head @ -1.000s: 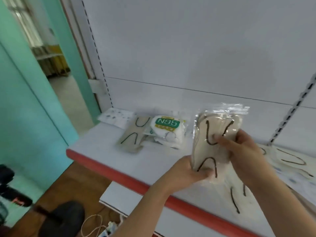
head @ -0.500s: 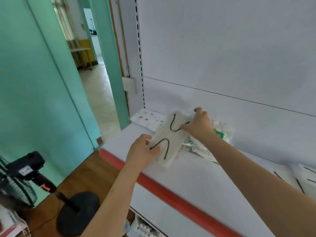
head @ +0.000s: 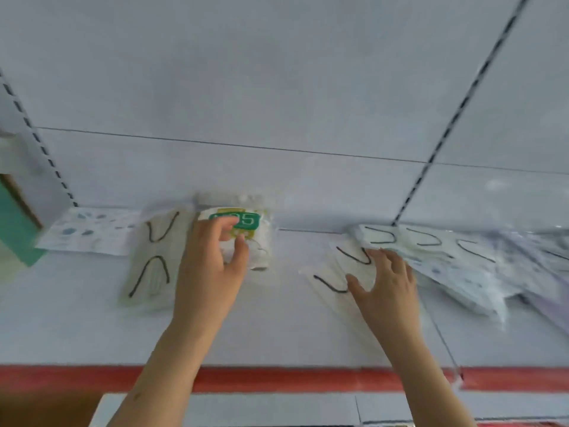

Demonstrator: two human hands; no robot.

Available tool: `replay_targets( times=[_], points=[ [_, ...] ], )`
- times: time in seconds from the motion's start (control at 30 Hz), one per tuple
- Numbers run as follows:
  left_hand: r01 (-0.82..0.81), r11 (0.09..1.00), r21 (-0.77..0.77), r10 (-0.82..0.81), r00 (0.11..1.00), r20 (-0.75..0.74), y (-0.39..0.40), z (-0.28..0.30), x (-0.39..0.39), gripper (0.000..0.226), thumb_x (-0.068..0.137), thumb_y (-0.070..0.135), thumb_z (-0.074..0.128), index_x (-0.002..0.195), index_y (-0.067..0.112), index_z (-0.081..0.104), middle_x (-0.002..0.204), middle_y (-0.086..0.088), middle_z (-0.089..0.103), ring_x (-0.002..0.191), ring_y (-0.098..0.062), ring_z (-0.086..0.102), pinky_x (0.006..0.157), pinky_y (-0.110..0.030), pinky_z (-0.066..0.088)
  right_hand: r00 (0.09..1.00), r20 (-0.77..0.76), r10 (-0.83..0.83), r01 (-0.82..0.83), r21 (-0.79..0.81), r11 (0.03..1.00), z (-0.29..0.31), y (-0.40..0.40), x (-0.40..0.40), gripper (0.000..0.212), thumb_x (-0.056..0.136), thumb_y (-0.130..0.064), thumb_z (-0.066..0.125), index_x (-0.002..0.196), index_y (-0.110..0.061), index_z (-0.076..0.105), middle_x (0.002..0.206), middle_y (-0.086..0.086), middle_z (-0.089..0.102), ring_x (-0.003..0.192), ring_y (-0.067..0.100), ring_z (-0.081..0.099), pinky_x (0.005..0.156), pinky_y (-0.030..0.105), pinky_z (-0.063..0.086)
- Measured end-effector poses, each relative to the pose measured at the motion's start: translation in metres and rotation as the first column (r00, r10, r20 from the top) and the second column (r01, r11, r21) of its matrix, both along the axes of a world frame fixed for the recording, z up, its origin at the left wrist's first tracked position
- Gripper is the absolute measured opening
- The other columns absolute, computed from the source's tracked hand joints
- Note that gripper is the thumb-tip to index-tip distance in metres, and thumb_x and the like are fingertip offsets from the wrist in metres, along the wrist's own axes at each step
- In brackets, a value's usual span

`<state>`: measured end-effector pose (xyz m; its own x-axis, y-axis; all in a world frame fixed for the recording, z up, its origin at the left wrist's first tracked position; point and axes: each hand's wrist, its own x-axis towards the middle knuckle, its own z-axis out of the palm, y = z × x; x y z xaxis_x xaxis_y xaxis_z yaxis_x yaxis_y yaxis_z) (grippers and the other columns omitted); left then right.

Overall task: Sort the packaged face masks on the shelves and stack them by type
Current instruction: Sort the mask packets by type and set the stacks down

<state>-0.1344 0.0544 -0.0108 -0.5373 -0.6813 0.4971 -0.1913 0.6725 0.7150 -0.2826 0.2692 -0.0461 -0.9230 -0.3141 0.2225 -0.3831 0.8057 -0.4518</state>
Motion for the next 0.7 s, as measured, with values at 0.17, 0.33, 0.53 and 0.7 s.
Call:
replay_targets(
  times=[0.17,0.33,0.53,0.7],
  points=[
    [0.290,0.927,0.238,-0.352,0.892,0.282,0.076,-0.027,-0.066,0.031,0.093,0.026,0.068,0.123,0.017,0.065,0.111,-0.002,0.065,0.094,-0.014,0.065,0.084,-0.030,0.053,1.000,-0.006,-0.010,0.009,-0.109,0.994,0.006,0.053,-0.003,0.026,0.083,-0.041,0.075,0.104,-0.028,0.064,0.102,-0.012,0.060,0.094,0.013,0.059,0.077,0.029,0.047],
    [0.164,0.974,0.157,-0.226,0.762,0.607,0.096,-0.044,-0.095,0.068,0.092,0.043,0.069,0.146,0.009,0.044,0.132,-0.016,0.051,0.126,-0.032,0.050,0.101,-0.032,0.040,0.999,0.036,0.001,-0.010,0.263,0.965,-0.010,0.065,-0.004,0.064,0.081,-0.071,0.057,0.132,-0.033,0.053,0.135,-0.011,0.051,0.127,0.019,0.044,0.099,0.034,0.040],
    [0.076,0.986,0.148,-0.160,0.665,0.730,0.099,-0.035,-0.109,0.062,0.084,0.049,0.076,0.132,0.014,0.056,0.128,-0.008,0.060,0.121,-0.030,0.057,0.097,-0.037,0.048,0.987,0.158,0.037,-0.008,-0.177,0.984,-0.016,0.076,-0.028,0.015,0.086,-0.039,0.072,0.096,-0.031,0.067,0.087,-0.012,0.062,0.088,0.014,0.056,0.064,0.023,0.035],
    [0.060,0.815,0.576,-0.246,0.936,0.251,0.096,-0.034,-0.102,0.028,0.085,0.023,0.080,0.108,0.016,0.066,0.096,0.009,0.064,0.087,-0.006,0.060,0.071,-0.016,0.045,0.944,0.278,0.179,-0.013,-0.513,0.859,-0.012,0.084,-0.025,0.030,0.094,-0.038,0.063,0.069,-0.020,0.059,0.055,-0.008,0.047,0.053,0.007,0.042,0.050,0.019,0.033]
  ],
)
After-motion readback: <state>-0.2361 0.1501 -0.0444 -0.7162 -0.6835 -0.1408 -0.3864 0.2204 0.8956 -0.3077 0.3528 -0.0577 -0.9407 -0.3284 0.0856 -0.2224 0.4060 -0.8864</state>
